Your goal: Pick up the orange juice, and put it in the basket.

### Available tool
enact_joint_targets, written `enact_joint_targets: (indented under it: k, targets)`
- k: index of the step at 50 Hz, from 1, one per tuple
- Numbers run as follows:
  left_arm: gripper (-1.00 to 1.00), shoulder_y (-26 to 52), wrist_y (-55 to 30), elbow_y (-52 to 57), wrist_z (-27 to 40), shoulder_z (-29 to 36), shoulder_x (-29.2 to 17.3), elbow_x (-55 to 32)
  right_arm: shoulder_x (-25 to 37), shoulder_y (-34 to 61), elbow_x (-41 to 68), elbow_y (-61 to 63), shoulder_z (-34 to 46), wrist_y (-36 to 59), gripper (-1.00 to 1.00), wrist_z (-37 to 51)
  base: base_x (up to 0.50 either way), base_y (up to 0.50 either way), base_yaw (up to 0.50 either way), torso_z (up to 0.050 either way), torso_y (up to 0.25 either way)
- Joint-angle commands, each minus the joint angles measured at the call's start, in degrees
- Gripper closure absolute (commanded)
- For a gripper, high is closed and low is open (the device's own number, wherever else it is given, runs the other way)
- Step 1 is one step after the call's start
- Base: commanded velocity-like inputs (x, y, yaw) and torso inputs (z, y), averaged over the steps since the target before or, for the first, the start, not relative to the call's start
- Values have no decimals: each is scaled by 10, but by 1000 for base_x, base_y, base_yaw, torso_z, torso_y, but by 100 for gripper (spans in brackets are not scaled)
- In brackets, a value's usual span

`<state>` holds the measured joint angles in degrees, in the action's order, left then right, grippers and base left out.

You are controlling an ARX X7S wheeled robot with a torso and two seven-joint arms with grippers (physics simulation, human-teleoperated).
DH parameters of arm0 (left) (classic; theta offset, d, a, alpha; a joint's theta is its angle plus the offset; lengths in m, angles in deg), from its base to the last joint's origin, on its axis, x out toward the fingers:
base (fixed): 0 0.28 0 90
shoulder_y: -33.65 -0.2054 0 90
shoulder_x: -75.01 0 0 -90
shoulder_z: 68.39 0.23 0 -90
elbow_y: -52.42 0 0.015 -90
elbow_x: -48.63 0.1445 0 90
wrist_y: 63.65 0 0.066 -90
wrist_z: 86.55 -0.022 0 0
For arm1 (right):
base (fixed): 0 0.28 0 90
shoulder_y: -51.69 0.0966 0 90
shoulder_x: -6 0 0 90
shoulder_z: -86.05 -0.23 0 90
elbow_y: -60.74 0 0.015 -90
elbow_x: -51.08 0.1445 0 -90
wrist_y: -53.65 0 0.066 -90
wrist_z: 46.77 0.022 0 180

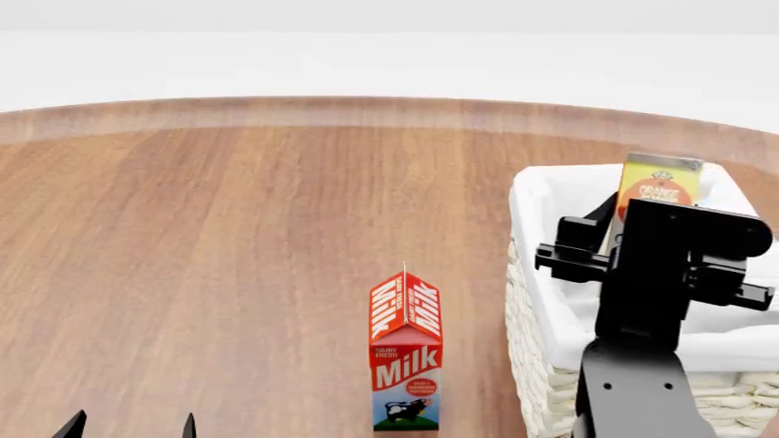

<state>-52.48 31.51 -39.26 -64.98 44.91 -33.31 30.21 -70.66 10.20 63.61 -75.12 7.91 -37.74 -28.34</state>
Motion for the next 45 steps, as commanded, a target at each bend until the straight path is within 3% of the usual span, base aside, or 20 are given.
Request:
enact_joint_targets:
  k: [1,26,27,45]
  targets:
    - [-100,0,1,0,1,1,-1,-1,-11,38,-37,-81,6,-49,100,-9,0,0,0,0,0]
    - [-100,1,2,-1,3,4,-3,-3,-26,78,-40,-194,9,-112,100,-19,0,0,0,0,1]
    - [-100,1,2,-1,3,4,-3,-3,-26,81,-38,-200,8,-114,-100,-26,0,0,0,0,10]
    - [-100,2,2,-1,5,6,-4,-4,-21,55,-34,-122,13,-72,-100,-21,0,0,0,0,0]
